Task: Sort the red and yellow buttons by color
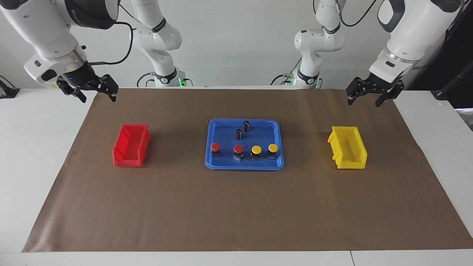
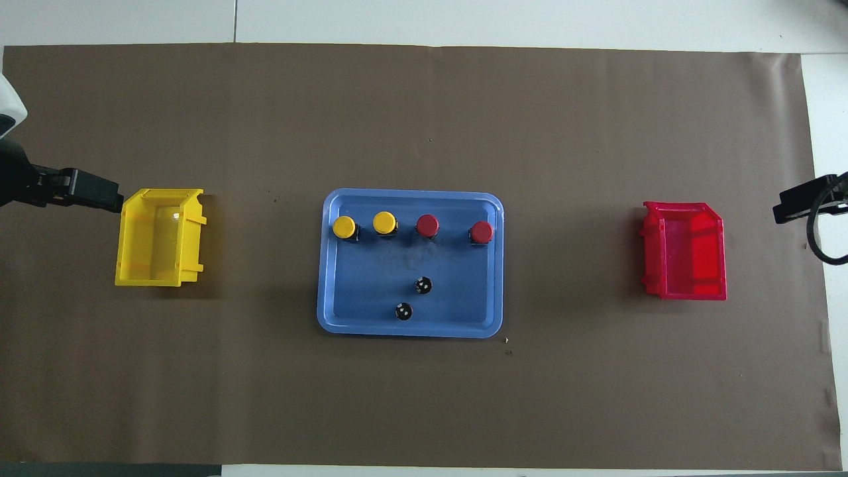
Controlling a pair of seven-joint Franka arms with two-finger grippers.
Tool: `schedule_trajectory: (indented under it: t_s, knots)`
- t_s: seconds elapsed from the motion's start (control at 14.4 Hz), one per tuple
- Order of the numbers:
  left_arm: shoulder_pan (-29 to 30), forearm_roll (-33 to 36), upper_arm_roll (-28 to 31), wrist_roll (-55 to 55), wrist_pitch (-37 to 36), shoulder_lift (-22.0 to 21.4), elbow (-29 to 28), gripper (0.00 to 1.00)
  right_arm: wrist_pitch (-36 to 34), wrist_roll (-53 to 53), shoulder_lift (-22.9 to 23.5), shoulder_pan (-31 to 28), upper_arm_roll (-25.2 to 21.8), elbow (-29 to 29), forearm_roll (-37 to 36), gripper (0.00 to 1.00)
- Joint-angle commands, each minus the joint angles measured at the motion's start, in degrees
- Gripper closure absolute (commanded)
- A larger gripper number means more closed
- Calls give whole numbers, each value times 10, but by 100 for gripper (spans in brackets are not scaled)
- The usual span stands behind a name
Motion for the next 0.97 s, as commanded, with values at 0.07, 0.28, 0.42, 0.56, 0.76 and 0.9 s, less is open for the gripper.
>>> schedule_trajectory:
  t_s: [0.07,0.28,0.42,0.56,0.76,0.9]
  knots:
    - [7,-11,-4,8,13,-10,-6,0,4,3,-1,1,16,4,12,0]
    - [10,-11,-3,6,16,-10,-7,0,4,62,37,16,56,50,27,0]
    - [10,-8,-3,9,16,-10,-6,0,13,159,78,74,70,84,28,0]
    - [11,-8,-3,10,19,-10,-6,0,79,221,106,132,70,83,24,0]
    - [21,-8,-3,5,15,-10,-7,0,189,341,143,207,70,33,24,0]
    - [23,-8,-2,4,14,-10,-6,0,289,356,155,223,70,-32,25,0]
